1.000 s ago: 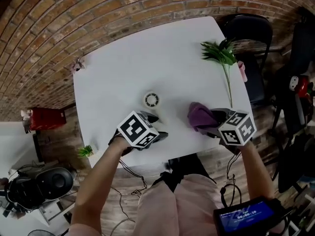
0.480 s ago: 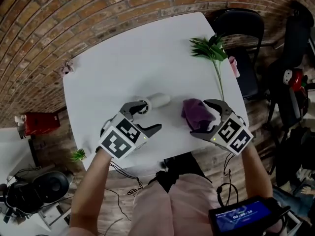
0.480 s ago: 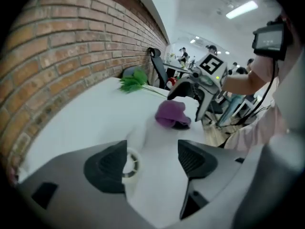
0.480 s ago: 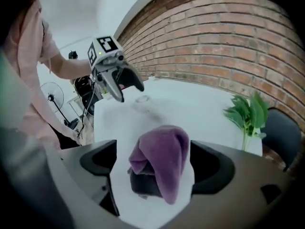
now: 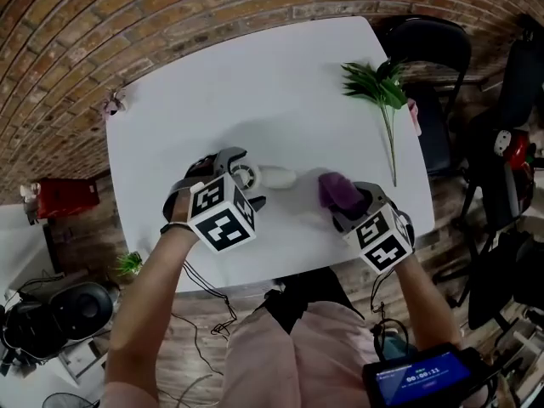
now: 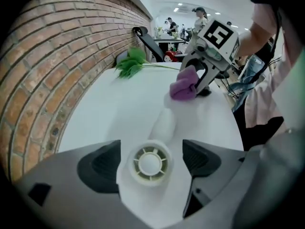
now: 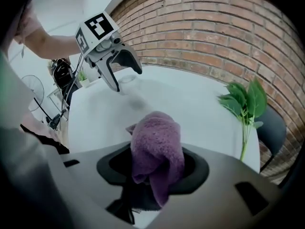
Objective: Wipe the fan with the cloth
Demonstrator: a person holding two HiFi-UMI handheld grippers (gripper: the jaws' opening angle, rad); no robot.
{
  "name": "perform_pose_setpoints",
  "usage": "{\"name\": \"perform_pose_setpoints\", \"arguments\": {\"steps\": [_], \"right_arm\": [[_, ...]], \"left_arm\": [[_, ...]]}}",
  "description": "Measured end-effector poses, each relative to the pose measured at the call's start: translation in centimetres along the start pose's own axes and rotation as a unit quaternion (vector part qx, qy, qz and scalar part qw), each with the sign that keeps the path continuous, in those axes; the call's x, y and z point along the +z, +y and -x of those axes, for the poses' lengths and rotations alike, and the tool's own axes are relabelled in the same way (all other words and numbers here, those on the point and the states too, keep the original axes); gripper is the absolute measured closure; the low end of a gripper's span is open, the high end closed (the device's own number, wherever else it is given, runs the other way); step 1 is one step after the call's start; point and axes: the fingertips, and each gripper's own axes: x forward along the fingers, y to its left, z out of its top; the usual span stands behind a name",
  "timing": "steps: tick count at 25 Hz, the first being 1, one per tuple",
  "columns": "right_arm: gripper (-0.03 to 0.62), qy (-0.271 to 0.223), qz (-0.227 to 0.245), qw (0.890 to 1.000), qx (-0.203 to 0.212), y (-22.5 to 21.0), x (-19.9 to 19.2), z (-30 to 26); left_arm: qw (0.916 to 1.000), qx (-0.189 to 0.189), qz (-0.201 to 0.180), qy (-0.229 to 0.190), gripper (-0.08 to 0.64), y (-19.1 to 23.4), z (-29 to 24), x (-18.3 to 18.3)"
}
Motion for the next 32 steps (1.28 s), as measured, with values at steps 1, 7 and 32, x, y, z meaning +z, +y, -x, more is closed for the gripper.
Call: {"name": "perform_pose_setpoints", "arguments": {"steps": [1, 7, 32], "right_arm": [[0.421, -0.001, 0.001, 1.0, 0.0, 0.0, 0.0, 0.0], [0.436, -0.007, -0.019, 1.0, 0.018, 0.1, 0.0, 0.0], [0.489, -0.049, -0.224, 0.952, 0.203, 9.5, 6.5, -3.0]], "left_arm": [[1.0, 0.004, -0.002, -0.005, 0.164, 0.4, 0.5, 0.2], [0.993, -0.071, -0.07, 0.064, 0.149, -0.5, -0.6, -2.7], [0.9909, -0.05, -0.001, 0.125, 0.195, -2.9, -2.2, -2.5]]}}
